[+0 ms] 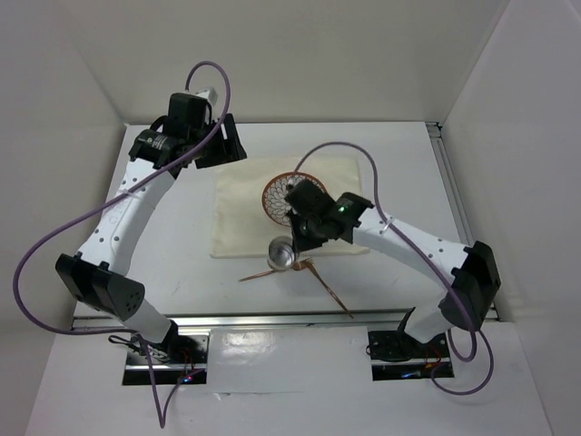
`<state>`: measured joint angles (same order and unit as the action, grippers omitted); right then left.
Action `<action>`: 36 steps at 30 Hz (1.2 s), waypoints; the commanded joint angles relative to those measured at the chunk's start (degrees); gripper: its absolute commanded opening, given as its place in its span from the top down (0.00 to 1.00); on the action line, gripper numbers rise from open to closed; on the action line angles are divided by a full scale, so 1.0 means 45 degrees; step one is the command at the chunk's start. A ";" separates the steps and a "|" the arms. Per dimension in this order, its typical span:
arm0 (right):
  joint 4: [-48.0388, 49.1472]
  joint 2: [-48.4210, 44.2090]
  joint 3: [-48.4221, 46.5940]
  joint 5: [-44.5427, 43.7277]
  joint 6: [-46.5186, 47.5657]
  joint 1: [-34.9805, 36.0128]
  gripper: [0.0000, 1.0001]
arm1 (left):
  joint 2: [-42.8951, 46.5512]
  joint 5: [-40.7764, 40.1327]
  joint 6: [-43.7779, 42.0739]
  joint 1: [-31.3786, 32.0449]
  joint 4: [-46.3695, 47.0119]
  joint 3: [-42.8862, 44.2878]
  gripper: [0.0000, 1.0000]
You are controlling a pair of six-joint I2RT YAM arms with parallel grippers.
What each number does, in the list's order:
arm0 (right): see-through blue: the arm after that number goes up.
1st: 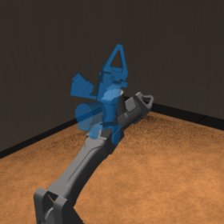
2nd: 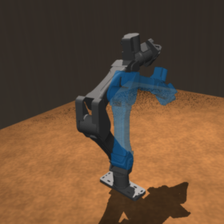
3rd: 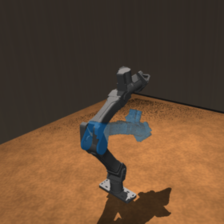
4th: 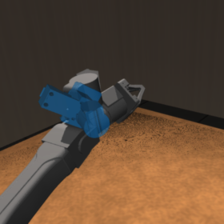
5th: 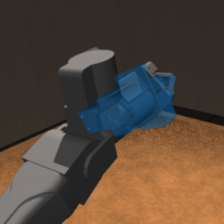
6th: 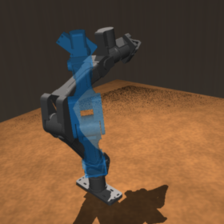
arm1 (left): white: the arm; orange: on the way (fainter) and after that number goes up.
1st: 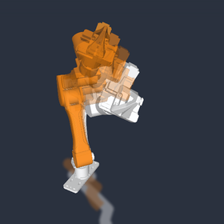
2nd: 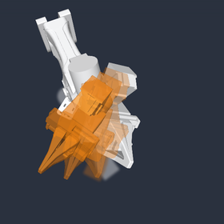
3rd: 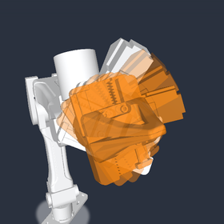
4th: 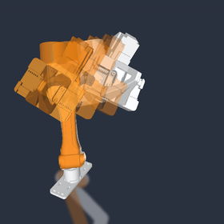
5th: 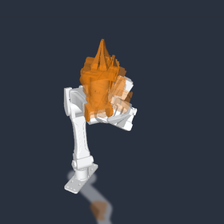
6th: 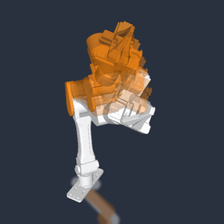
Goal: Set the dinner table for one person
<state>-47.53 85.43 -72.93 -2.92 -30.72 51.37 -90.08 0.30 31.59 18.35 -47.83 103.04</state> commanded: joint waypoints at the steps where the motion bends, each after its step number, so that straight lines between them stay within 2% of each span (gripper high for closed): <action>1: -0.1038 0.0038 -0.2364 -0.1129 0.0458 -0.1041 1.00 | 0.0780 0.0188 -0.0322 -0.0015 -0.0052 0.0265 0.23; 6: -0.1528 0.2259 -0.5060 -0.1598 0.0616 -0.4439 1.00 | 0.0644 0.0343 -0.0576 -0.0015 -0.0288 -0.0124 0.23; 11: -0.0709 0.4157 -0.6817 -0.0488 0.0850 -0.7054 1.00 | 0.0761 0.0501 -0.0985 -0.0015 -0.0288 -0.0885 0.23; 15: 0.0267 0.5581 -0.7679 -0.0328 0.1026 -0.7938 1.00 | 0.1306 0.1124 -0.1298 -0.0015 0.0351 -0.1958 0.23; 18: -0.0003 0.6772 -0.8964 -0.0465 0.1143 -0.8465 1.00 | 0.1736 0.1554 -0.1298 -0.0015 0.0669 -0.2897 0.23; 23: -0.0259 0.8552 -1.0763 -0.0191 0.1553 -0.9013 1.00 | 0.1718 0.2119 -0.1162 -0.0015 0.1001 -0.3348 0.23; 33: 0.0384 1.0371 -1.1568 0.0512 0.1436 -0.9677 1.00 | 0.1718 0.2824 -0.1689 -0.0015 0.1509 -0.4382 0.20; 34: 0.0541 1.0488 -1.1568 0.0512 0.1436 -0.9678 0.98 | 0.1718 0.2825 -0.1805 -0.0015 0.1509 -0.4383 0.20; 35: 0.0678 1.0489 -1.1568 0.0686 0.1436 -0.9678 0.92 | 0.1718 0.2825 -0.1806 0.0101 0.1509 -0.4519 0.20; 36: 0.0679 1.0489 -1.1684 0.0881 0.1436 -0.9678 0.69 | 0.1602 0.2941 -0.1806 0.0102 0.1509 -0.4520 0.20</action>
<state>-48.27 132.92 -121.93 -0.64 -24.71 7.94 -84.09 11.31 25.36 18.46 -42.92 82.94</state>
